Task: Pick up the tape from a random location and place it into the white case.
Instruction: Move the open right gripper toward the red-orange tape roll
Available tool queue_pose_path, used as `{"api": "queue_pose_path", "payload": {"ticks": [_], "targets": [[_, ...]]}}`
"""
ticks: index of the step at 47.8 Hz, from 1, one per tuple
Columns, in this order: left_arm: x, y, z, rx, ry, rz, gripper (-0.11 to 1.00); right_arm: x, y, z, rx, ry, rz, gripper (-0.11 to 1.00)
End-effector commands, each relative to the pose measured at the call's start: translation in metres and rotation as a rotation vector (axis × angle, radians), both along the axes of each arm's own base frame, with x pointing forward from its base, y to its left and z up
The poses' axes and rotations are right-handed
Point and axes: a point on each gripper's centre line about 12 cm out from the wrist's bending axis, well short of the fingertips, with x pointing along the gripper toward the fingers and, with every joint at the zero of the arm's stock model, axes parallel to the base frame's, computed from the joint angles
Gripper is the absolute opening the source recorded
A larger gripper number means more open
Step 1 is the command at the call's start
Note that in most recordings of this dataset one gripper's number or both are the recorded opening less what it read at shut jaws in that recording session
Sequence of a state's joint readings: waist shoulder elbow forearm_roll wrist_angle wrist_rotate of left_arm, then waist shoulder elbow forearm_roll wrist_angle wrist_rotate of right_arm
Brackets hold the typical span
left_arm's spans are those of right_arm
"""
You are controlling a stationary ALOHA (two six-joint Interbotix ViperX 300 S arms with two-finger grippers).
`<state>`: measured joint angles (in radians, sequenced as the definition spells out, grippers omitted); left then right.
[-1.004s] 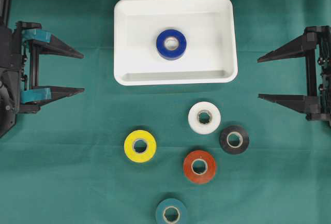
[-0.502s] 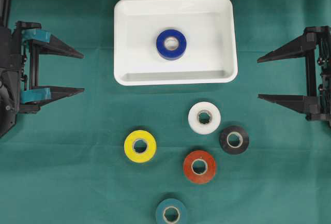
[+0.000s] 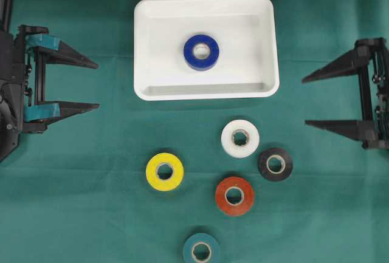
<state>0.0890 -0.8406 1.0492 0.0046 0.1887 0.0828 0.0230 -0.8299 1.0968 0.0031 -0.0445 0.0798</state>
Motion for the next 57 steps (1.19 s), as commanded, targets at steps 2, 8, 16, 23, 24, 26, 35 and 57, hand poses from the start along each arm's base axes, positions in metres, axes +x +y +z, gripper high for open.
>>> {"api": "queue_pose_path", "payload": {"ticks": [2, 8, 16, 23, 24, 26, 35, 57], "targets": [[0.002, -0.001, 0.006, -0.001, -0.019, -0.002, 0.85, 0.002, 0.011, 0.009, 0.005, -0.021, 0.048, 0.92], [0.002, -0.001, 0.006, -0.001, -0.019, -0.002, 0.85, 0.001, 0.023, 0.008, 0.005, -0.010, 0.102, 0.92], [0.002, -0.001, 0.006, -0.001, -0.020, -0.002, 0.85, -0.002, 0.041, 0.006, 0.006, 0.004, 0.180, 0.92], [0.002, -0.001, 0.006, -0.001, -0.019, -0.002, 0.85, -0.005, 0.050, 0.006, 0.005, 0.007, 0.224, 0.92], [0.002, -0.001, 0.006, -0.001, -0.020, -0.002, 0.85, -0.005, 0.051, 0.006, 0.005, 0.007, 0.226, 0.92], [0.002, -0.001, 0.006, -0.001, -0.020, -0.002, 0.85, -0.005, 0.051, 0.005, 0.005, 0.008, 0.229, 0.92], [0.002, -0.001, 0.006, -0.003, -0.020, -0.002, 0.85, -0.004, 0.052, 0.002, 0.002, 0.027, 0.230, 0.92], [0.002, 0.000, 0.006, -0.003, -0.019, 0.000, 0.85, -0.003, 0.053, 0.002, 0.000, 0.031, 0.232, 0.92]]}}
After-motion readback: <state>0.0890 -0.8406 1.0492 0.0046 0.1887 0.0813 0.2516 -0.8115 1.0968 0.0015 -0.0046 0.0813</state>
